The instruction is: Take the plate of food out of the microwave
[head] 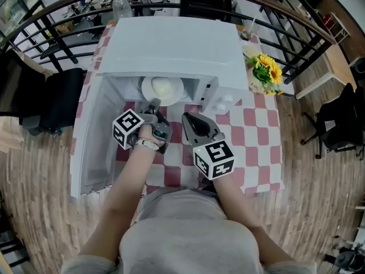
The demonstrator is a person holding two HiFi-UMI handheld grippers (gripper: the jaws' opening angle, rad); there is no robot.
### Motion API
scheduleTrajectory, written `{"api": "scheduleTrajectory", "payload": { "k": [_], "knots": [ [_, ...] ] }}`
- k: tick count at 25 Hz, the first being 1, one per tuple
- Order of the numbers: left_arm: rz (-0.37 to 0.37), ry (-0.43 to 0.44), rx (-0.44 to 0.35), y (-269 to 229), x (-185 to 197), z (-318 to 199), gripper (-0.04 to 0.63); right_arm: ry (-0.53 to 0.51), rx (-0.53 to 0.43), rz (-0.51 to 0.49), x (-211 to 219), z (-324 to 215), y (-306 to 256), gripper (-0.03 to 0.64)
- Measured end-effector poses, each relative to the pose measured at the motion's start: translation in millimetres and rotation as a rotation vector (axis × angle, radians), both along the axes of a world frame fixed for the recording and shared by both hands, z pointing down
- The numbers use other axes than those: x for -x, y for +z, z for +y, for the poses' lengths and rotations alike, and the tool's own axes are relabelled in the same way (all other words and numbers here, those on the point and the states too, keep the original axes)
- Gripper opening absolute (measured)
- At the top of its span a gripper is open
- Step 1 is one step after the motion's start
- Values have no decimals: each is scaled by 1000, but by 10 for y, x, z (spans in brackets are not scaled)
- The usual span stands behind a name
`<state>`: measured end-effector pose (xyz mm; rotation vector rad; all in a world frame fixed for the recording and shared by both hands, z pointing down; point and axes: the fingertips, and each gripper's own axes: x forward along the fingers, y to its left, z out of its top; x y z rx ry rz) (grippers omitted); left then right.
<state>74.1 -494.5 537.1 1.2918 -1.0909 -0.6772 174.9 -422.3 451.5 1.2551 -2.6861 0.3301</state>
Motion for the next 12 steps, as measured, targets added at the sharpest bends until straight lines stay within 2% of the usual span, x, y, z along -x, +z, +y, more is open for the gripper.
{"api": "scheduleTrajectory", "payload": {
  "k": [5,12],
  "knots": [
    [26,-14,-12,-64,10,123,15,16,-37,18,-11,41,-77,25],
    [41,-16,-38,-182,6,239,15,24,-39,18,-24,61,-101,25]
  ]
}}
